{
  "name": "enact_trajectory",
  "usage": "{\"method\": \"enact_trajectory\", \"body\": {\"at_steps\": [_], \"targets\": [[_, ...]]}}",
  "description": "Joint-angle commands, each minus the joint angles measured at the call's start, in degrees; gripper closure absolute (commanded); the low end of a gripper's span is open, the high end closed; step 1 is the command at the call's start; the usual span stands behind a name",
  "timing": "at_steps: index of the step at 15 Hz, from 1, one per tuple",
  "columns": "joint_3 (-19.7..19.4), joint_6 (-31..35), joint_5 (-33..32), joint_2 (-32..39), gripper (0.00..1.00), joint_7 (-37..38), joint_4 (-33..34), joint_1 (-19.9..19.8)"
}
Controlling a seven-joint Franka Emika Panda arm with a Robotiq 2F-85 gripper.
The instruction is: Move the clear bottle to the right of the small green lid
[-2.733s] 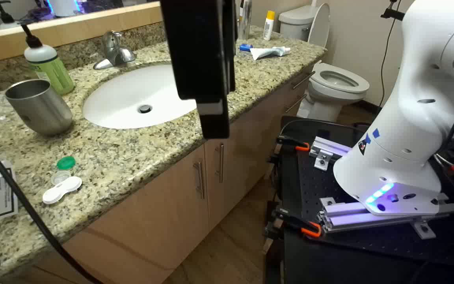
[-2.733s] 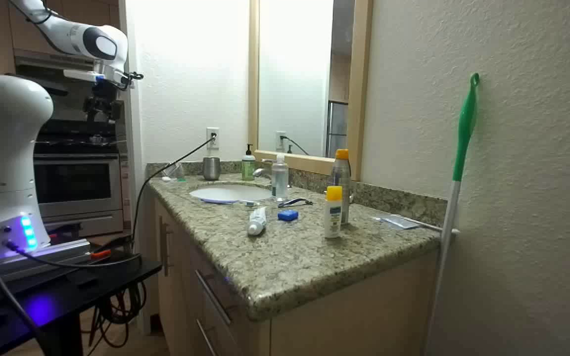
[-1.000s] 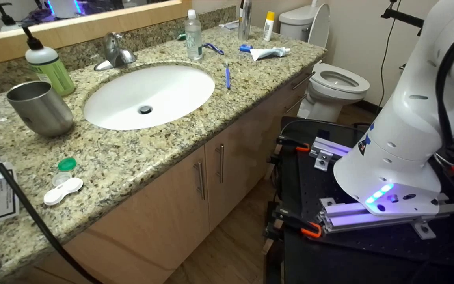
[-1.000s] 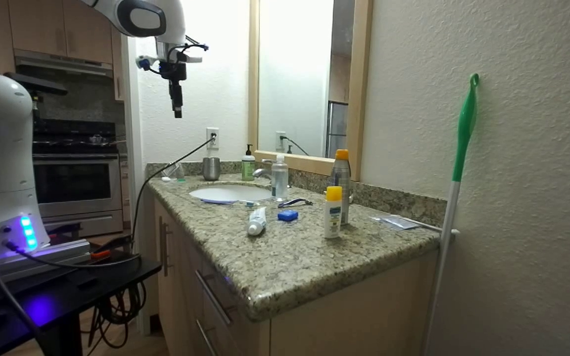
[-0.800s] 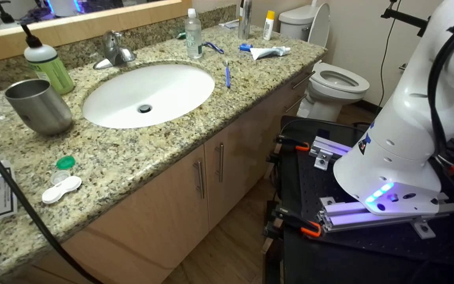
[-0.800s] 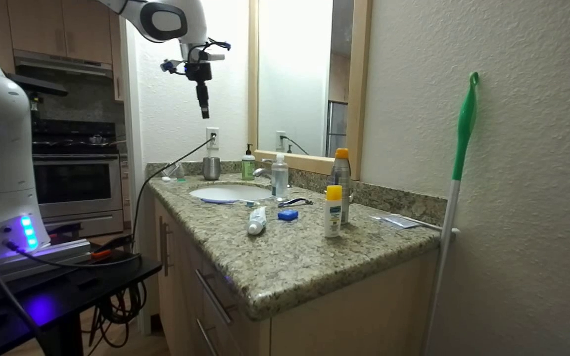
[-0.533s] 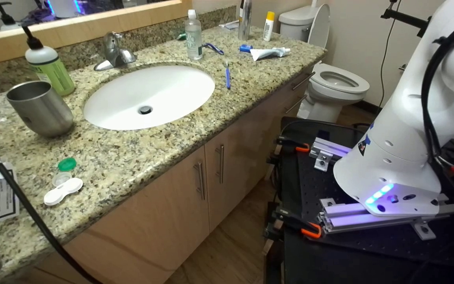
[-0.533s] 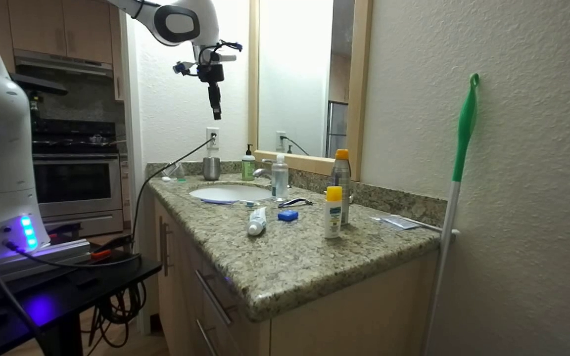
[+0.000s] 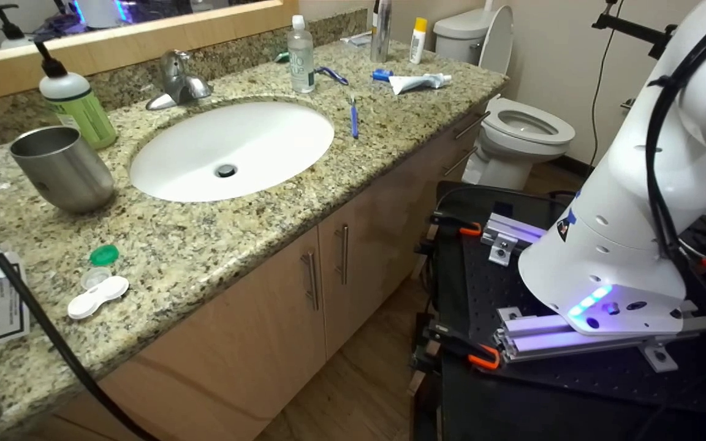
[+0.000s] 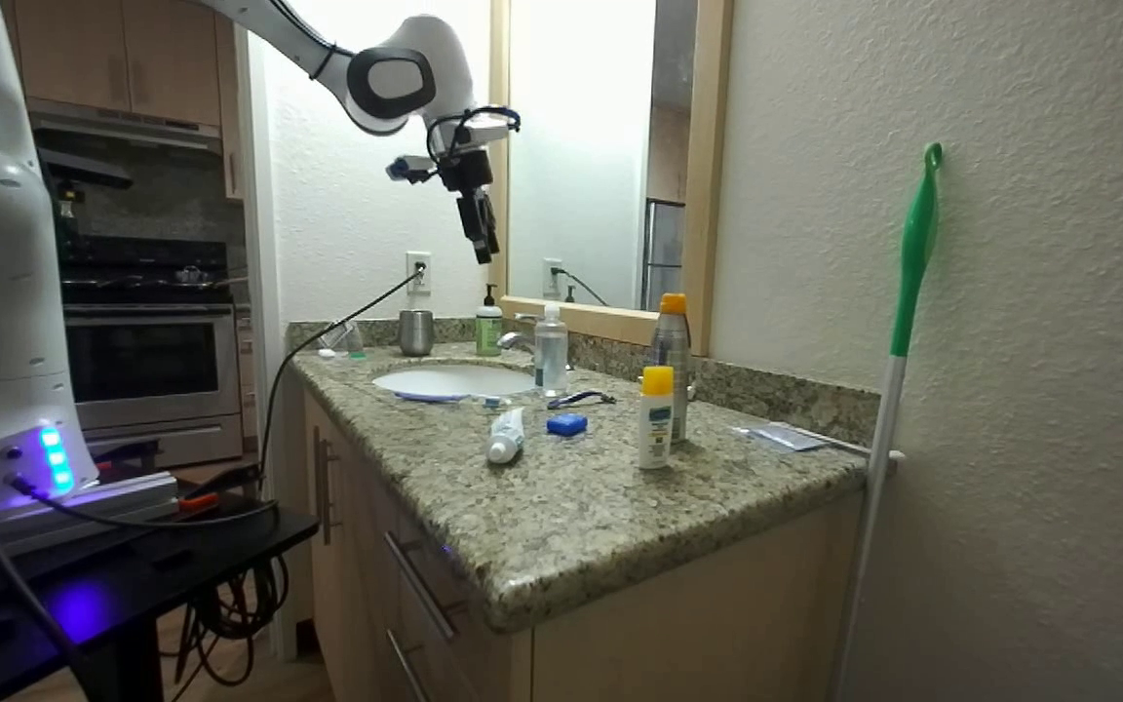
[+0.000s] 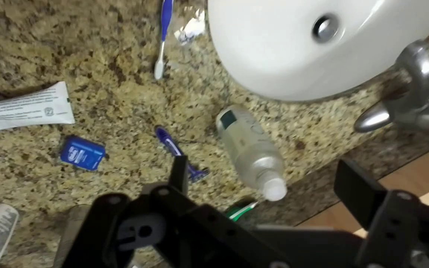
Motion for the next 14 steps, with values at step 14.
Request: {"method": "enact_trajectory", "body": {"at_steps": [14], "targets": [[-4.47, -17.51, 12.7, 25.4, 0.0, 16.54, 33.74, -1.95]]}}
